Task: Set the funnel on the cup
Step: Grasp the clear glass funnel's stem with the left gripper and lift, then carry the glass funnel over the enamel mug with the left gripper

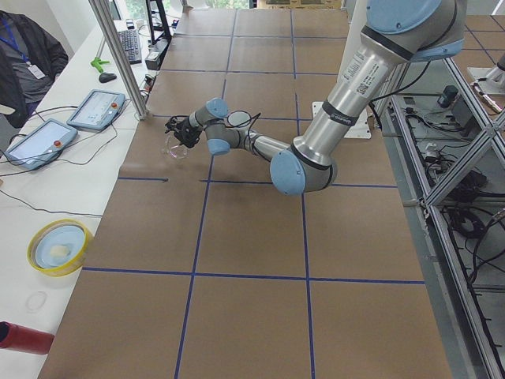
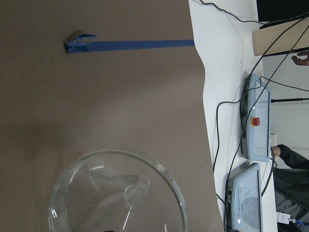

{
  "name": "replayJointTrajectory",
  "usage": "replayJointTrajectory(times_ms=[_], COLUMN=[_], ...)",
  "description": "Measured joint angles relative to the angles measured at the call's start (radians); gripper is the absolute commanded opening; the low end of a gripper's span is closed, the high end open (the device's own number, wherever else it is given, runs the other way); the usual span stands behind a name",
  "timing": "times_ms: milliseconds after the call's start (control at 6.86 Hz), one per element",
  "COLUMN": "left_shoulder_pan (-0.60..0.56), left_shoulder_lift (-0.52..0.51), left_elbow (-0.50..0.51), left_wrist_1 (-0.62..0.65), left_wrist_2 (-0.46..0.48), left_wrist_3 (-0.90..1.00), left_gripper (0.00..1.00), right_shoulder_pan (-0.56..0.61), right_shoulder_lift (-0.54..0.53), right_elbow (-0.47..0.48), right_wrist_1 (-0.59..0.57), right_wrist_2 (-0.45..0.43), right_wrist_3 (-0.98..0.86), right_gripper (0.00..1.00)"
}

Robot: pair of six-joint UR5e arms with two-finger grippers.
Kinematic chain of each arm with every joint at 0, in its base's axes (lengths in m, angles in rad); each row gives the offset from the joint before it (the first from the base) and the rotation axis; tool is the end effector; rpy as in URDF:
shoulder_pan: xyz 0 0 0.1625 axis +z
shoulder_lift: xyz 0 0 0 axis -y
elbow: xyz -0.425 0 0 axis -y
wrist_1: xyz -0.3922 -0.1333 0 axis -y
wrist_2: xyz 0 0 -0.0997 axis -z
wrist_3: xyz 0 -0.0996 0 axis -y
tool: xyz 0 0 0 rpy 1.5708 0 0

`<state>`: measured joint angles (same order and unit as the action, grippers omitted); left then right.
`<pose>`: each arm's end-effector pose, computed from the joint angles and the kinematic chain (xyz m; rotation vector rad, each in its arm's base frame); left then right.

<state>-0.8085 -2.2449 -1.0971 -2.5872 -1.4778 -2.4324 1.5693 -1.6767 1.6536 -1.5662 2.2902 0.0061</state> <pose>0.4336 -0.6606 0.3573 0.0548 1.3647 -1.4929 0.0670 -0.4456 0.6709 -0.0204 -0.7193 0.0111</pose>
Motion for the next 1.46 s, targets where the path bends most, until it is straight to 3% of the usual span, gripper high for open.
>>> replayJointTrajectory(times_ms=[291, 437, 583, 1166, 1457], left_shoulder_pan=[-0.009, -0.01, -0.01, -0.006, -0.027], left_shoulder_lift=[-0.02, -0.022, -0.024, -0.034, -0.035], left_elbow=[0.051, 0.061, 0.065, 0.044, -0.081], left_wrist_1=[-0.04, -0.044, -0.046, -0.048, 0.008], left_wrist_2=[0.001, 0.001, 0.001, -0.005, -0.056], left_wrist_3=[-0.041, -0.045, -0.046, 0.032, 0.054], left_gripper=[0.56, 0.43, 0.0, 0.0, 0.0], right_shoulder_pan=[0.0, 0.0, 0.0, 0.0, 0.0], right_shoulder_lift=[0.0, 0.0, 0.0, 0.0, 0.0], right_elbow=[0.0, 0.0, 0.0, 0.0, 0.0], right_wrist_1=[0.0, 0.0, 0.0, 0.0, 0.0], right_wrist_2=[0.0, 0.0, 0.0, 0.0, 0.0], right_wrist_3=[0.0, 0.0, 0.0, 0.0, 0.0], right_gripper=[1.0, 1.0, 1.0, 1.0, 1.0])
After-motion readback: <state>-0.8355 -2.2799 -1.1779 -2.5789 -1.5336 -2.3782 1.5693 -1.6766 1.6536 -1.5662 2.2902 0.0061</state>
